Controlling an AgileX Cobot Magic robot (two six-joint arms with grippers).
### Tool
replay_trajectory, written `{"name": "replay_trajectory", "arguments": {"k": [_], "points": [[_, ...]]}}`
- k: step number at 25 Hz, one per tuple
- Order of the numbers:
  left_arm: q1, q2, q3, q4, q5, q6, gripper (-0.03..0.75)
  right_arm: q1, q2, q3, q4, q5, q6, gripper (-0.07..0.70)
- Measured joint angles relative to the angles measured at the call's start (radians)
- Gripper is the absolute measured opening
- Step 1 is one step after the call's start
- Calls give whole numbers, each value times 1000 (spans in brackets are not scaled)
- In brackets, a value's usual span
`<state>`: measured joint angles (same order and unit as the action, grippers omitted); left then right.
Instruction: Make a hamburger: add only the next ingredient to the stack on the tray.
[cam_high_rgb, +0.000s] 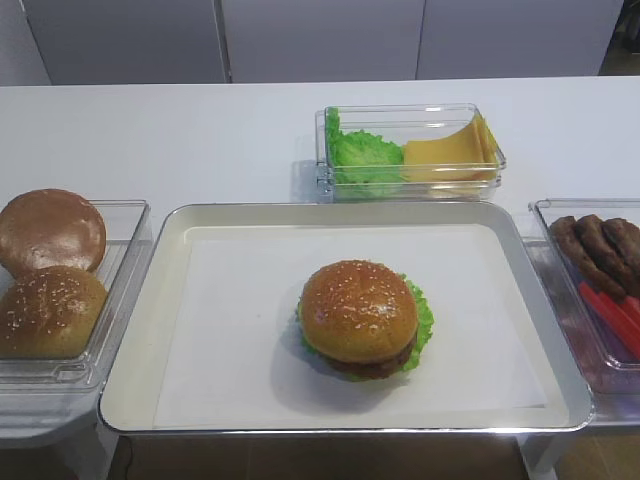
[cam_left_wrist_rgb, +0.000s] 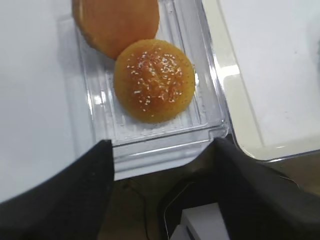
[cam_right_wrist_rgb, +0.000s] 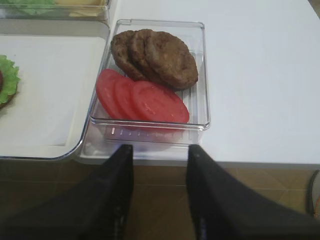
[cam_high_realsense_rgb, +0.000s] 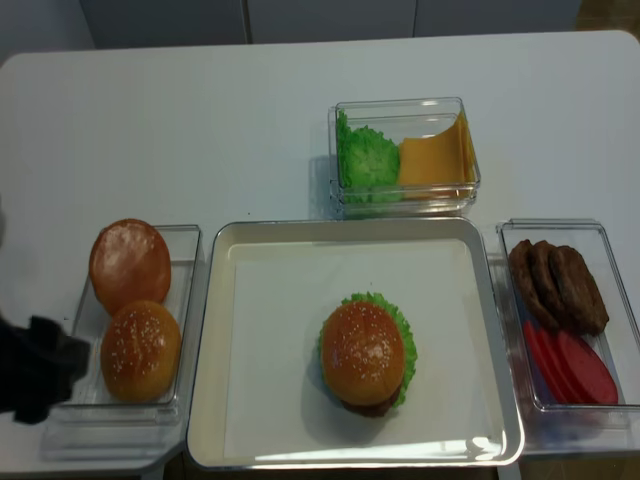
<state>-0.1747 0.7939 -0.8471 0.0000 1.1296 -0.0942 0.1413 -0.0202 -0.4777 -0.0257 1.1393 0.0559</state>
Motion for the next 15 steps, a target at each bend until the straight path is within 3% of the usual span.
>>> {"name": "replay_trajectory", "arguments": {"k": [7,15], "points": [[0,-153,2,21,100,-10,449,0,0,0,0,0,0,272],[0,-379,128,14,132,-10,447,0,0,0,0,0,0,272]]}}
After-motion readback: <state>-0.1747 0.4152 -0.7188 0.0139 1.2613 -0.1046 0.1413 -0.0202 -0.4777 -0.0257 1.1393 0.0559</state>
